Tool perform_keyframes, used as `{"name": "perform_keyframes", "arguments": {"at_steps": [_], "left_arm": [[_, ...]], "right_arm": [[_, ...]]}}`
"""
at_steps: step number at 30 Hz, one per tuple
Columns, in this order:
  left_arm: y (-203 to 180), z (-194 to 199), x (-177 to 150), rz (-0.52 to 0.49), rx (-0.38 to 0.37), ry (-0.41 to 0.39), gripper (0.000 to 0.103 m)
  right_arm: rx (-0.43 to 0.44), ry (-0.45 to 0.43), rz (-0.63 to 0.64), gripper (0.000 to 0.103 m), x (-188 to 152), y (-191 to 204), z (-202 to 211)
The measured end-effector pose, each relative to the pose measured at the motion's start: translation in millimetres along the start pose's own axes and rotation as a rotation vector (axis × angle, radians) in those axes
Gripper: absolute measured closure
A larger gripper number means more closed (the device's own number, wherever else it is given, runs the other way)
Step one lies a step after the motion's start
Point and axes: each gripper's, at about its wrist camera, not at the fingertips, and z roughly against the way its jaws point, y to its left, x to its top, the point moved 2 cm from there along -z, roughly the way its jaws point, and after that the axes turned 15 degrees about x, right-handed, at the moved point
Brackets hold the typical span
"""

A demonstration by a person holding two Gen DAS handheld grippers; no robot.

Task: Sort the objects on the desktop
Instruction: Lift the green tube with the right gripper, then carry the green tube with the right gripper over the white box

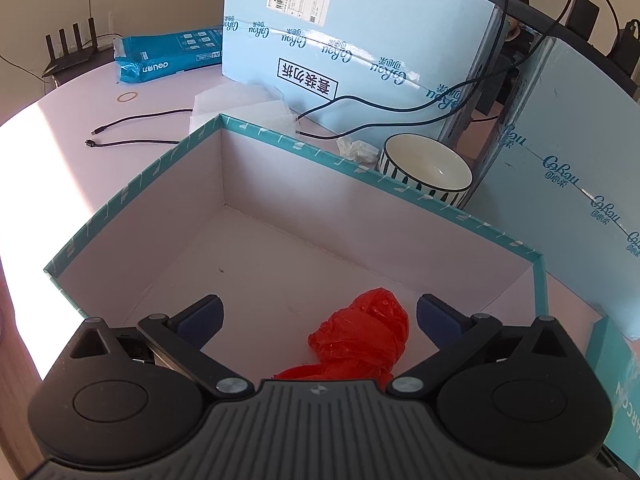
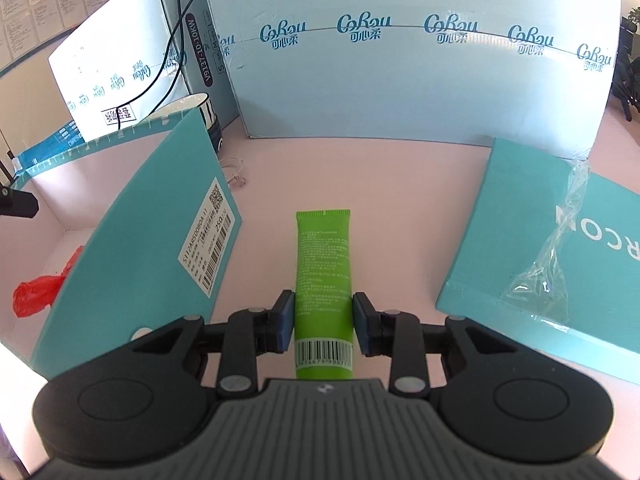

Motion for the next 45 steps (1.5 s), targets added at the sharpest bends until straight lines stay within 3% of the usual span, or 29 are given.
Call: {"name": "perform_keyframes", "arguments": {"at_steps": [29, 45], "left_arm": [[6.3, -0.4, 5.2, 0.002, -0.019, -0.003, 0.000], [18.5, -2.3, 11.7, 0.005, -0.027, -0.019, 0.000]], "right_arm": [[0.089, -0.138, 0.085, 0.069, 42.3, 51.3, 33.5], [0.132, -0.171, 0.115, 0.069, 53.3, 79.6, 34.7]]}}
